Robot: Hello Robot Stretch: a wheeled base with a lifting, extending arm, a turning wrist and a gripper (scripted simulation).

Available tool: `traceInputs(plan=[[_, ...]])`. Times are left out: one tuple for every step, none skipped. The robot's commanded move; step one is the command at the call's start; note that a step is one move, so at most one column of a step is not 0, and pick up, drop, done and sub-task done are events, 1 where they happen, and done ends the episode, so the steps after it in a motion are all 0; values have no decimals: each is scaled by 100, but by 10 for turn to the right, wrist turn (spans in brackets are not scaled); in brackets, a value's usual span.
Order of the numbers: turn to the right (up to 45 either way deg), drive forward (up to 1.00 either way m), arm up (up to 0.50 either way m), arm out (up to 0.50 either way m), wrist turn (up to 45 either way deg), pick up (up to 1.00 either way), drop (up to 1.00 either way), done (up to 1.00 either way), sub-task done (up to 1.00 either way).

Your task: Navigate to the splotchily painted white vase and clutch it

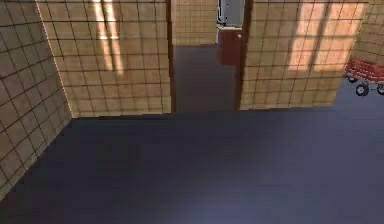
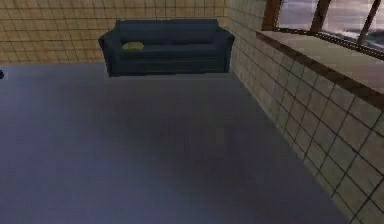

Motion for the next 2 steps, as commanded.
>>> traceInputs(plan=[[0,100,0,0,0,0,0,0,0],[30,0,0,0,0,0,0,0,0]])
